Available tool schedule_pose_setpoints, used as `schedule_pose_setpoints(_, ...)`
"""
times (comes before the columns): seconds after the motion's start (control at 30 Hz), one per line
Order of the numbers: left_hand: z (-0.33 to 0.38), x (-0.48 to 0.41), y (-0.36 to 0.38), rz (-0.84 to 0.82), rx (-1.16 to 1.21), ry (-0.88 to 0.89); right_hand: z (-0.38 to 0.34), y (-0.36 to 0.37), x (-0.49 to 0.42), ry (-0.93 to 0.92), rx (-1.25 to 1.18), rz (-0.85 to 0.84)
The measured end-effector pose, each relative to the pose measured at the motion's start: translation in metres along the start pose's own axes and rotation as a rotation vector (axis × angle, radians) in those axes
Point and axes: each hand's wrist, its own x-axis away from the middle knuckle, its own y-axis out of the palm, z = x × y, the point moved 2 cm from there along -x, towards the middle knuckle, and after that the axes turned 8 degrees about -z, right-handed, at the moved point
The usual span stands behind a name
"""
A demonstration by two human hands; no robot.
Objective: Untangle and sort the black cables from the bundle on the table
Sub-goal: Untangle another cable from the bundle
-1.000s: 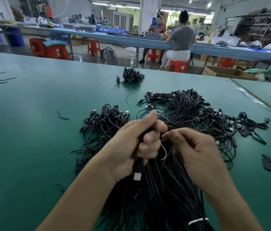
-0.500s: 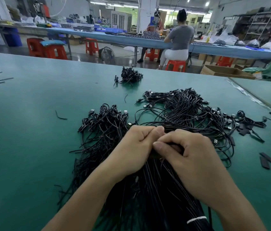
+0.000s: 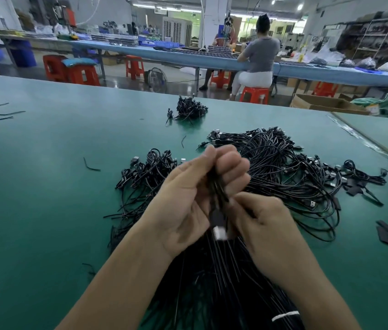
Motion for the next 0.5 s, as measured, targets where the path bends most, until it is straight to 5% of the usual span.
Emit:
schedule_pose_setpoints(0.1, 0.001, -0.003, -0.013, 0.178, -0.181, 0.138, -0.004, 0.005, 0.003, -0.006, 0.139, -0.077)
schedule_pose_setpoints(0.23, -0.003, 0.000, -0.025, 0.375, -0.833, 0.215, -0.011, -0.004, 0.006, -0.069, 0.217, -0.069)
schedule_pose_setpoints(0.37, -0.008, 0.005, -0.022, 0.192, -1.071, -0.129, -0.011, -0.019, 0.007, -0.116, 0.174, 0.025)
schedule_pose_setpoints(0.5, -0.012, 0.012, -0.008, -0.031, -0.781, -0.413, -0.007, -0.029, 0.006, -0.167, -0.032, 0.105)
